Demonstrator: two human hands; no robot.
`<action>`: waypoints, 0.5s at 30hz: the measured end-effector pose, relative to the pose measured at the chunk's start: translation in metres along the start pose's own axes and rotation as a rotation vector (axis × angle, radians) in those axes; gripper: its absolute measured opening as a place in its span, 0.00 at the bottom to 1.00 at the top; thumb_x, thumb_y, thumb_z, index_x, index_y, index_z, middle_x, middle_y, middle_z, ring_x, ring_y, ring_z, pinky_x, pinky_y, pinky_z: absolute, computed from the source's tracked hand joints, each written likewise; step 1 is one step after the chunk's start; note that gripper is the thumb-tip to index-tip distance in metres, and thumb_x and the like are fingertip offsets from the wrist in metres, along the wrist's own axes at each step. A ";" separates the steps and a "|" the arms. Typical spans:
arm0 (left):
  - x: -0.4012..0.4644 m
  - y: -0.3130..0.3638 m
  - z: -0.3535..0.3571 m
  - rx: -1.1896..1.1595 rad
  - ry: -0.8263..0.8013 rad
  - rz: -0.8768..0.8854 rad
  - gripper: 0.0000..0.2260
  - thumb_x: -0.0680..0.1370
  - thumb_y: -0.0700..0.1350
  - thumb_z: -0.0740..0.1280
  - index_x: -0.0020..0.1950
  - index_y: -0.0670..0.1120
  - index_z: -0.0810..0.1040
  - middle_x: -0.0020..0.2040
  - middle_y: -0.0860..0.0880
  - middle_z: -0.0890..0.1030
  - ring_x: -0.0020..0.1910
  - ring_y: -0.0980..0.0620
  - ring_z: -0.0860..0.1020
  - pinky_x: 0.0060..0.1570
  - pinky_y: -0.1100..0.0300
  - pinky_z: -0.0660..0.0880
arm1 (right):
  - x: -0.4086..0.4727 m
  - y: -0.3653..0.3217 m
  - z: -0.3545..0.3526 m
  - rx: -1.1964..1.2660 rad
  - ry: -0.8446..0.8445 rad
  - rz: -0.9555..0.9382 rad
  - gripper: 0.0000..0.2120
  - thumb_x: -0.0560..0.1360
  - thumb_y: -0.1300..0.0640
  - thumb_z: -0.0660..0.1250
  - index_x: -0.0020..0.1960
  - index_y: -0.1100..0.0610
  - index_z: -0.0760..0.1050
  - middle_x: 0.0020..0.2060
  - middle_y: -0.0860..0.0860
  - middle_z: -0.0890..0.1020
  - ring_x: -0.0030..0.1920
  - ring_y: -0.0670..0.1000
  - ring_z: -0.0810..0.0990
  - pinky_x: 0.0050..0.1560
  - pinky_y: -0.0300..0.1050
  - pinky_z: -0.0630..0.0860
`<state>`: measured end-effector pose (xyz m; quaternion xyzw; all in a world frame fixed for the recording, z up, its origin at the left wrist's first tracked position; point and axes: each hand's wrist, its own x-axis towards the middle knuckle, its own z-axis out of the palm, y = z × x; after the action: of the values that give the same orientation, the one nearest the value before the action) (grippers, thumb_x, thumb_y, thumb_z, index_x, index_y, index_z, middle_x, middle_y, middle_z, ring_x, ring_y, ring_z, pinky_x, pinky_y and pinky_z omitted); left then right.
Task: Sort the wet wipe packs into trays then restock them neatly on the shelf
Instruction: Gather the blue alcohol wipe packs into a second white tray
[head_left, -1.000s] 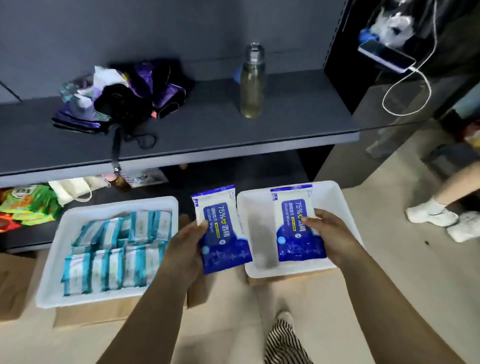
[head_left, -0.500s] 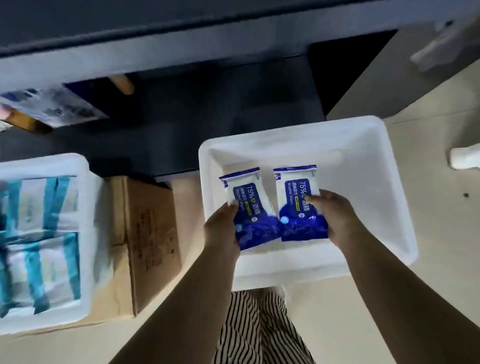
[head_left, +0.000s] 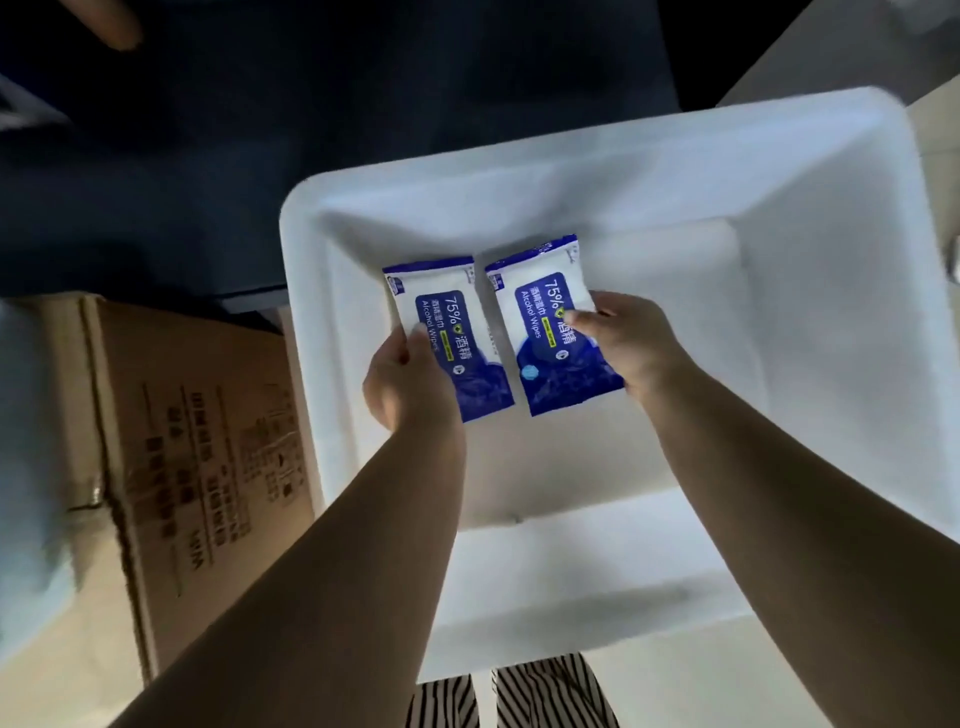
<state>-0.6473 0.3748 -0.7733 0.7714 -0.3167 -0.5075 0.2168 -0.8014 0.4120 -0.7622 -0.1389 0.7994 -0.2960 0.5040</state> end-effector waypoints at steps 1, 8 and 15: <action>0.003 -0.001 -0.002 -0.004 0.016 0.001 0.12 0.81 0.49 0.59 0.40 0.51 0.77 0.37 0.54 0.80 0.41 0.53 0.81 0.41 0.57 0.77 | 0.000 0.000 0.005 -0.021 -0.005 -0.003 0.10 0.76 0.59 0.65 0.56 0.59 0.77 0.48 0.56 0.82 0.48 0.57 0.81 0.53 0.54 0.77; -0.001 0.002 -0.007 0.094 -0.033 0.086 0.11 0.82 0.44 0.55 0.61 0.42 0.70 0.55 0.51 0.77 0.48 0.55 0.78 0.34 0.71 0.75 | 0.004 0.002 0.026 -0.046 0.083 -0.069 0.07 0.78 0.59 0.63 0.53 0.57 0.77 0.45 0.53 0.81 0.48 0.55 0.82 0.51 0.53 0.78; -0.020 0.002 -0.022 0.309 -0.178 0.208 0.08 0.81 0.42 0.57 0.58 0.45 0.72 0.58 0.48 0.77 0.54 0.50 0.77 0.41 0.62 0.78 | -0.003 0.002 0.034 -0.501 0.201 -0.071 0.09 0.77 0.53 0.61 0.52 0.58 0.75 0.52 0.55 0.79 0.52 0.57 0.77 0.41 0.40 0.67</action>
<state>-0.6332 0.3879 -0.7505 0.7107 -0.4866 -0.4941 0.1182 -0.7699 0.4040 -0.7724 -0.2573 0.8883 -0.1189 0.3613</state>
